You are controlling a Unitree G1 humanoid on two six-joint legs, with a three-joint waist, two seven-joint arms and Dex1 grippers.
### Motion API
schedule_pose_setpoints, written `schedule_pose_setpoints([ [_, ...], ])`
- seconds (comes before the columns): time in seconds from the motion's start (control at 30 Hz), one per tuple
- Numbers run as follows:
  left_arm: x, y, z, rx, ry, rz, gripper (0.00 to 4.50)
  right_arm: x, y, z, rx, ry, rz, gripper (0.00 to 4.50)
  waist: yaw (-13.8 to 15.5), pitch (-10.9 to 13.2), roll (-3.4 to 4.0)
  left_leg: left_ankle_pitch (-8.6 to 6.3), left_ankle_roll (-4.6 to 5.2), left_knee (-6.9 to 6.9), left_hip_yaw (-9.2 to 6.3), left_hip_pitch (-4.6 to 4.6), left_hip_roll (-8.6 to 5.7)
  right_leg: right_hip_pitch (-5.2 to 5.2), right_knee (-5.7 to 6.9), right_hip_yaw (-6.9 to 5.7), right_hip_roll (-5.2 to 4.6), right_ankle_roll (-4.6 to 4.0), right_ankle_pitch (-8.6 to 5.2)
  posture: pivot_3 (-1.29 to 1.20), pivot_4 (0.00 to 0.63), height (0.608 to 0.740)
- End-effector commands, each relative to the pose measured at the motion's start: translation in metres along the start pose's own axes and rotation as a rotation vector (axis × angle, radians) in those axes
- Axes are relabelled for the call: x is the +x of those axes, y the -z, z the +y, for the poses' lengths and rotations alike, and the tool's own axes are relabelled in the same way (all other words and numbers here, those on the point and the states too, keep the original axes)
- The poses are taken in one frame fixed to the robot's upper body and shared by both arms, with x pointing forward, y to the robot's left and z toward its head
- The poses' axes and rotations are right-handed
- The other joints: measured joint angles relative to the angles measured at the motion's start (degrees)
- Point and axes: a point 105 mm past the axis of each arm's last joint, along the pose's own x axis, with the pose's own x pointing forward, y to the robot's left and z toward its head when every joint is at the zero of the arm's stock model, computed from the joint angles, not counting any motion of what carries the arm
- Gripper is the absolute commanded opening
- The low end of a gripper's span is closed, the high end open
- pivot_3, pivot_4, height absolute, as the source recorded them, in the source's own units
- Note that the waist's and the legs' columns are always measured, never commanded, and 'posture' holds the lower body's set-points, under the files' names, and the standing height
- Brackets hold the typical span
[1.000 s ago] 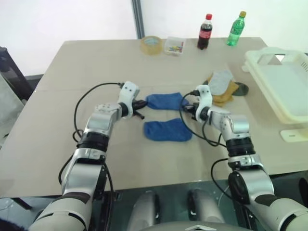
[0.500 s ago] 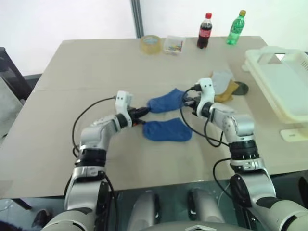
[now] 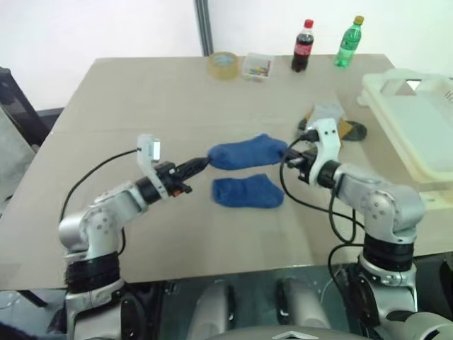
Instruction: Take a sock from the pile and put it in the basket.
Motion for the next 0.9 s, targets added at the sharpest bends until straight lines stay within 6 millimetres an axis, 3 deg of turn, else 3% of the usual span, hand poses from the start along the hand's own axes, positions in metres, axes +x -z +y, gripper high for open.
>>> schedule_pose_setpoints([
  [0.03, -0.016, -0.002, -0.014, 0.034, 0.007, 0.017, 0.02, -0.017, 0.000, 0.009, 0.002, 0.009, -0.009, 0.00, -0.09, 0.00, 0.00, 0.00, 0.00, 0.00, 0.00, 0.02, 0.00, 0.01, 0.01, 0.00, 0.01, 0.00, 0.00, 0.00, 0.150, 0.740],
  [0.23, -0.013, 0.020, -0.017, 0.103, -0.055, 0.069, 0.02, -0.025, 0.023, 0.016, 0.054, 0.022, 0.065, 0.00, 0.34, 0.00, 0.00, 0.00, 0.00, 0.01, 0.00, 0.03, -0.04, 0.04, -0.03, 0.00, -0.01, -0.09, -0.06, 0.00, 0.150, 0.740],
  [0.37, -0.009, 0.013, -0.016, 0.098, -0.082, -0.016, 0.02, -0.025, 0.035, 0.019, 0.071, 0.023, 0.100, 0.00, 0.79, -0.01, -0.01, 0.00, 0.00, 0.01, -0.01, 0.02, -0.06, 0.04, -0.06, -0.01, -0.01, -0.19, -0.12, 0.00, 0.150, 0.740],
  [0.77, -0.011, 0.029, -0.019, 0.134, -0.088, 0.033, 0.02, -0.021, 0.056, 0.019, 0.085, 0.048, 0.149, 0.00, 1.11, -0.01, -0.01, 0.00, 0.00, 0.01, 0.00, 0.02, -0.06, 0.03, -0.08, 0.00, 0.01, -0.23, -0.15, 0.00, 0.150, 0.740],
  [0.9, -0.008, 0.026, -0.017, 0.156, -0.100, -0.009, 0.02, -0.019, 0.056, 0.017, 0.075, 0.055, 0.143, 0.00, 1.12, -0.01, -0.01, 0.00, 0.00, 0.01, 0.00, 0.01, -0.05, 0.03, -0.09, 0.00, 0.01, -0.23, -0.15, 0.00, 0.150, 0.740],
])
